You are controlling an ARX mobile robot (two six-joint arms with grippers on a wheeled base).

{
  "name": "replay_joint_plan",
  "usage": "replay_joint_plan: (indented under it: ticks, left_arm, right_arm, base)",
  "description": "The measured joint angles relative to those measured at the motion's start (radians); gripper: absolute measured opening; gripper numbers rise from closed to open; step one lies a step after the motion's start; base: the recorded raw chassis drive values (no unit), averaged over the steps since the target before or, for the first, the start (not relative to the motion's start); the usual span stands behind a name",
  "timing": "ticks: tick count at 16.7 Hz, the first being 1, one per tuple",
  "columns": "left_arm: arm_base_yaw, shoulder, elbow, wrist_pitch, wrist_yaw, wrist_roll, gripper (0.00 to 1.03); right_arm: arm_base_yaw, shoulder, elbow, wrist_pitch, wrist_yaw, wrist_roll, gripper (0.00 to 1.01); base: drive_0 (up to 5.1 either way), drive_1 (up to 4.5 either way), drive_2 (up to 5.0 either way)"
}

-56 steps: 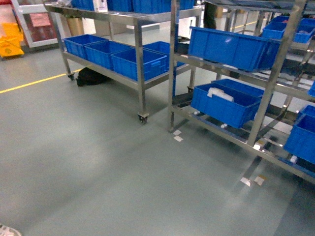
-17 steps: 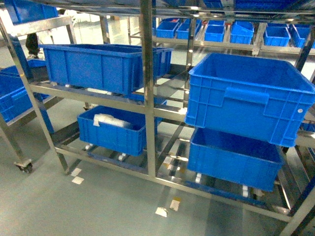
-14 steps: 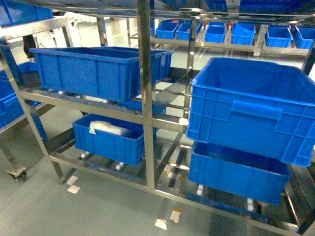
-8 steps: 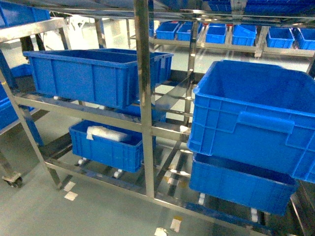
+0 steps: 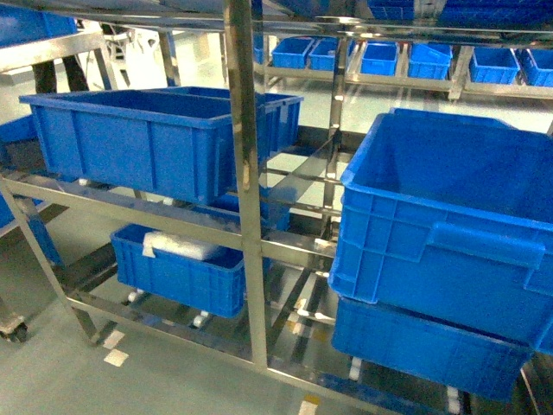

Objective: Pick red block from blue box to shelf

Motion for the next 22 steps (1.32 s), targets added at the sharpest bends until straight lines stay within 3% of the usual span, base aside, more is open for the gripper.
replay_joint_plan:
  ticks: [22]
  left_arm:
    - [0.000,0.000,0.000,0.004,0.000,0.000,0.98]
  right_arm:
    - [0.000,0.002,0.000,0.001,0.000,0.000,0.27]
  base:
    - [-1.6,-1.59,-1.6]
